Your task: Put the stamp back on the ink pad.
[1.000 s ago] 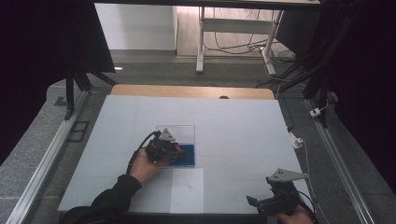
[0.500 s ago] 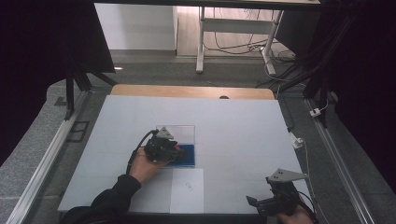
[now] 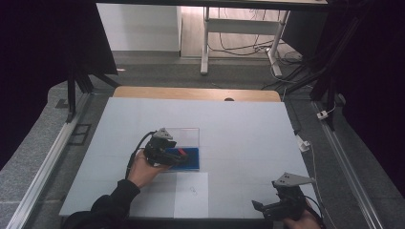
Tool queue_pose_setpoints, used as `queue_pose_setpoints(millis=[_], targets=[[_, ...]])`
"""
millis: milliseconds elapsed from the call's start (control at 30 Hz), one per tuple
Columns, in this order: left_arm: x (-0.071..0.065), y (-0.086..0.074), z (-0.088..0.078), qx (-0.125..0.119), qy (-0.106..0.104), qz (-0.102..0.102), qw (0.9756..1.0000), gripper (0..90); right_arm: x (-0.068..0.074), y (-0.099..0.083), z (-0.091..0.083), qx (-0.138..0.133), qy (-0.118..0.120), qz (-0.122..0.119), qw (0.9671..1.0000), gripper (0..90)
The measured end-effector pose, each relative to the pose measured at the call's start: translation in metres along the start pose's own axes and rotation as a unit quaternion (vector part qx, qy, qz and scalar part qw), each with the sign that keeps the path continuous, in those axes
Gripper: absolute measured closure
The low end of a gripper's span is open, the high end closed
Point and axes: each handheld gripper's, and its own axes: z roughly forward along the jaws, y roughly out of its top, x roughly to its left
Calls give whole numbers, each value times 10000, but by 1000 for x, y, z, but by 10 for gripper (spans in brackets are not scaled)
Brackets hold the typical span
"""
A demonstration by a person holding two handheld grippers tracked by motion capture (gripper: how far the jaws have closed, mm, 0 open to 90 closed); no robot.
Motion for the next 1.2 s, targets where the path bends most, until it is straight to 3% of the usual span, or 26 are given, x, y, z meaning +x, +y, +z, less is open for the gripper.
queue_pose_setpoints(millis=[100,567,867,1200], targets=[[-1,-1,-4,-37,-89,-86,9999,159,0,0,0,7,-5,-16,10000,0],[0,-8,-26,-245,-406,-113,9988,0,1,0,-1,-9,-15,-20,10000,0],[-4,-14,-43,-350,-277,49,9990,0,1,0,0,-20,-23,19,10000,0],[-13,-33,-71,-535,-265,-101,9982,0,-1,0,-1,-38,-13,31,10000,0]])
